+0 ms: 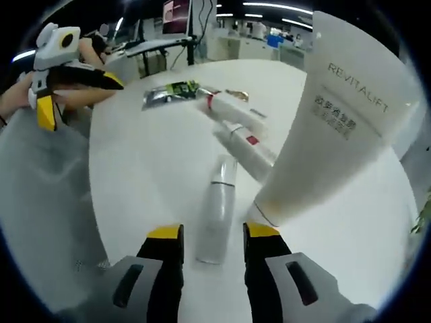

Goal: Arrange the skincare products in the storage area until every visible bottle or jar stands upright without overlapping.

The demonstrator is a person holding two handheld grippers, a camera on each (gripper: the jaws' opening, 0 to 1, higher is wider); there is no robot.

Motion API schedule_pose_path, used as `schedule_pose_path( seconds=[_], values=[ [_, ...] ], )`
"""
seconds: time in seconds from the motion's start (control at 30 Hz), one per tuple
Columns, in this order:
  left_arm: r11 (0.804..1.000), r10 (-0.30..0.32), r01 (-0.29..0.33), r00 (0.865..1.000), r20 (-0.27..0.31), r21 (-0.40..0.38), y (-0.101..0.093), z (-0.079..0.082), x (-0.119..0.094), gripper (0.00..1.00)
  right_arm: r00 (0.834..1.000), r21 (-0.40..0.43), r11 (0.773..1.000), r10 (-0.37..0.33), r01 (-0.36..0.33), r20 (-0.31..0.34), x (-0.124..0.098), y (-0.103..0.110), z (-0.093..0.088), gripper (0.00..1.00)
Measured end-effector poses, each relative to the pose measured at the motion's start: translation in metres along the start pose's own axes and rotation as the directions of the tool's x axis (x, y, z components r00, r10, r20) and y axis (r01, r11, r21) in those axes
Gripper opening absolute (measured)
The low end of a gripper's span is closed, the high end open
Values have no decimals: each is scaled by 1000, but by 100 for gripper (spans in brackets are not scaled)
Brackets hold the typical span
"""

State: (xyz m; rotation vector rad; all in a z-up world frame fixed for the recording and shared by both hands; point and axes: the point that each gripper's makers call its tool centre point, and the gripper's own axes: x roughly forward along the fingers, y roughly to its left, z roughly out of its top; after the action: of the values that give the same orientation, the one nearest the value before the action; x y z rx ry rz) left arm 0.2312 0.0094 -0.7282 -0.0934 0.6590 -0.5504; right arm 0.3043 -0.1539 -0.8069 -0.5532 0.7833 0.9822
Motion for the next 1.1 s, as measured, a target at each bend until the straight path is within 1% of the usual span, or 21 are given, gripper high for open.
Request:
schedule_pose_path(
  seconds=[0.1, 0.2, 0.33, 0.43, 0.47, 0.53, 0.63, 0.67, 0.7, 0.77, 0.8, 0.93, 1.0, 1.1],
  values=[
    [1000, 4, -4, 1000, -3, -2, 1, -1, 0, 88, 1000, 8, 1000, 7, -7, 15, 6, 3, 4, 33],
    [1000, 7, -7, 1000, -2, -6, 1, -1, 0, 88, 1000, -26, 1000, -6, 6, 2, 13, 4, 4, 30],
    [1000, 12, -12, 1000, -2, -15, 4, -2, 0, 88, 1000, -17, 1000, -3, 3, 1, 16, 6, 7, 29],
    [1000, 17, -17, 1000, -2, -22, 6, -3, 0, 87, 1000, -39, 999, -14, 13, -22, 20, 6, 4, 26],
    [1000, 18, -18, 1000, -4, -24, 7, -3, 0, 87, 1000, -43, 999, -12, 11, -19, 19, 8, 6, 27],
    [999, 23, -23, 1000, -5, -25, 7, -3, -1, 87, 999, -59, 998, -15, 12, -41, 20, 7, 4, 25],
    [999, 28, -29, 1000, -7, -28, 9, -3, -1, 87, 998, -81, 997, -21, 16, -56, 21, 6, 3, 20],
    [999, 31, -31, 999, -8, -26, 10, -4, -1, 87, 999, -90, 996, -3, -2, -49, 21, 9, 3, 20],
    [999, 32, -32, 999, -8, -25, 10, -3, -1, 86, 999, -94, 996, -2, -2, -45, 21, 10, 3, 19],
    [999, 32, -32, 999, -11, -25, 9, -4, -1, 86, 999, -144, 990, -10, 4, -37, 20, 12, 3, 19],
    [999, 32, -33, 999, -12, -23, 8, -4, -1, 86, 999, -153, 988, -12, 6, -36, 20, 12, 3, 19],
    [999, 34, -35, 999, -17, -22, 9, -5, 0, 86, 1000, -148, 989, 6, -10, -30, 21, 21, 5, 18],
    [999, 34, -34, 999, -20, -22, 9, -6, 0, 86, 1000, -165, 986, -2, -2, -26, 22, 22, 6, 18],
    [999, 32, -32, 999, -19, -23, 8, -6, 0, 85, 1000, -157, 988, -8, 6, -14, 22, 23, 7, 18]
  ],
)
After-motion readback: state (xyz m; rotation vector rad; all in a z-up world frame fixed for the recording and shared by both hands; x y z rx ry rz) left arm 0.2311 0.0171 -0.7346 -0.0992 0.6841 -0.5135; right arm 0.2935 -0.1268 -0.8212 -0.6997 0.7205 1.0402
